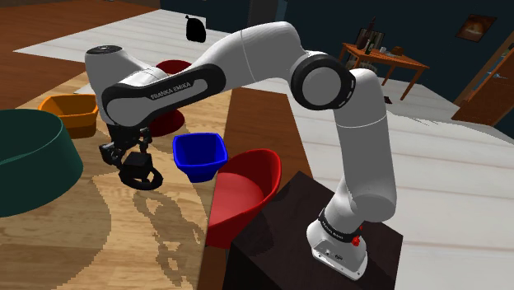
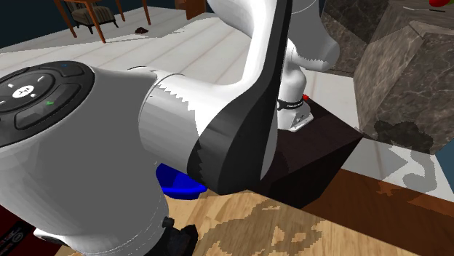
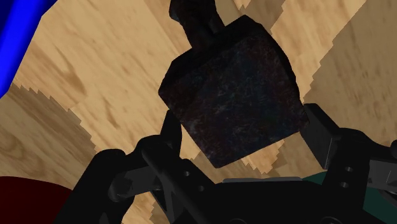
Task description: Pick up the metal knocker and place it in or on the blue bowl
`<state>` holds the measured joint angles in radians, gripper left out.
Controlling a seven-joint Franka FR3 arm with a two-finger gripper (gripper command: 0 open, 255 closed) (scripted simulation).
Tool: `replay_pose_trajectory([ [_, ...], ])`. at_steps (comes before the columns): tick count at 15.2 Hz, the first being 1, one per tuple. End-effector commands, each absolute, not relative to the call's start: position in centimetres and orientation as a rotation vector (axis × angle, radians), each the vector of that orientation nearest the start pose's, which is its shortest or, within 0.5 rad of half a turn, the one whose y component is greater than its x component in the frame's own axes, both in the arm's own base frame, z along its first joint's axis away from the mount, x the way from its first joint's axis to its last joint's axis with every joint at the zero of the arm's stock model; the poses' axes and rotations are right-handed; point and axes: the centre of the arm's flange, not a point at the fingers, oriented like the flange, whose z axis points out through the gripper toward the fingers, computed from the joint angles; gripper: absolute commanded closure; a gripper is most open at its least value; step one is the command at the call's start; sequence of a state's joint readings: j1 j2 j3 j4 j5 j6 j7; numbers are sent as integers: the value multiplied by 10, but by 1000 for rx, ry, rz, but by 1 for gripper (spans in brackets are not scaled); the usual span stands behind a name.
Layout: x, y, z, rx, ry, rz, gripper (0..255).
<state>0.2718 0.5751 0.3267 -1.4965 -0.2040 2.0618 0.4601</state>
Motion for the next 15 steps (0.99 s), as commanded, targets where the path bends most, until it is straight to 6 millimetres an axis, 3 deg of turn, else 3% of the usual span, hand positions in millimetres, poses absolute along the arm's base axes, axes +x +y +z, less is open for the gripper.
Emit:
replay_pose_trajectory([
  [1,609,356,349,-3122,-284,-35,255],
  [4,609,356,349,-3122,-284,-35,255],
  [15,609,356,407,-3122,-284,-35,255],
])
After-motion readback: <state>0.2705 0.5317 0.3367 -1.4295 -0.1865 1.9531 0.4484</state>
